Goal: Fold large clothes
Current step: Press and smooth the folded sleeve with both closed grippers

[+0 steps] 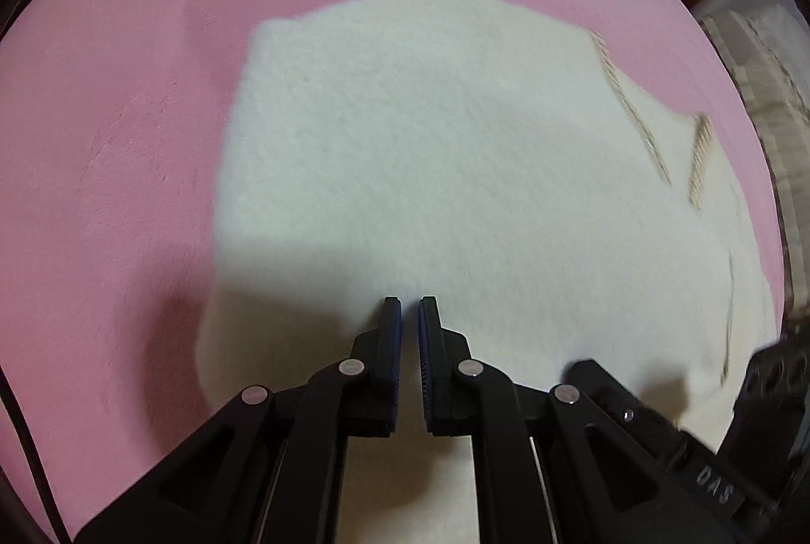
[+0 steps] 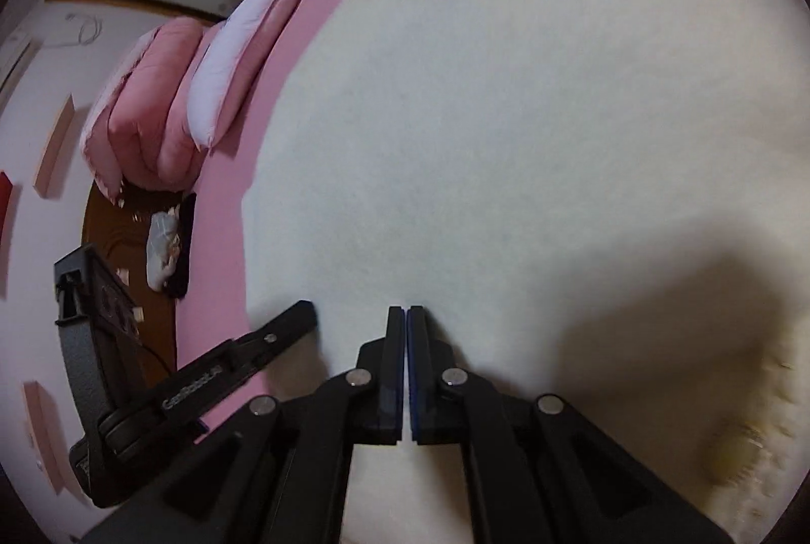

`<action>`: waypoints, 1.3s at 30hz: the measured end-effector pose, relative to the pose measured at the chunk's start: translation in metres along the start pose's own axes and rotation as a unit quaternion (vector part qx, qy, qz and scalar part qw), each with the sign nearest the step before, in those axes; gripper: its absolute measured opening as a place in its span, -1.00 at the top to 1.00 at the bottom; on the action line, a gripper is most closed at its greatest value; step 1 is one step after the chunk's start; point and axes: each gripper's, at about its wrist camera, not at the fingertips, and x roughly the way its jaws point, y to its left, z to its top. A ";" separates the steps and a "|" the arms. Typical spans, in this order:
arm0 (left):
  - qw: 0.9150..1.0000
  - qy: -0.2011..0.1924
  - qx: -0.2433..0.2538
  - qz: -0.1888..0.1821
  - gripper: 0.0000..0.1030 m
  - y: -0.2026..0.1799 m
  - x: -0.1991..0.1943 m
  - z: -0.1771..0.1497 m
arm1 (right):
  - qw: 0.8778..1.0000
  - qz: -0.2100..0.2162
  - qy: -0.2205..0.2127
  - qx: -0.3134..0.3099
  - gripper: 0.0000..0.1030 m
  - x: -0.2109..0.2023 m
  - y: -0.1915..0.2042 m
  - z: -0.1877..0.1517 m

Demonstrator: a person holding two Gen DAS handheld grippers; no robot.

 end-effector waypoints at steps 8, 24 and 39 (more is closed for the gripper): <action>0.996 -0.062 -0.023 0.065 0.97 0.027 0.009 0.036 | 0.992 -0.080 -0.063 -0.078 1.00 -0.008 -0.001 0.045; 0.993 -0.080 0.001 0.081 0.98 0.041 0.023 0.040 | 0.941 -0.270 -0.185 -0.084 1.00 -0.095 -0.082 0.076; 0.999 -0.046 0.019 0.013 0.98 0.077 -0.011 -0.041 | 0.924 -0.315 -0.174 -0.127 0.95 -0.103 -0.058 0.025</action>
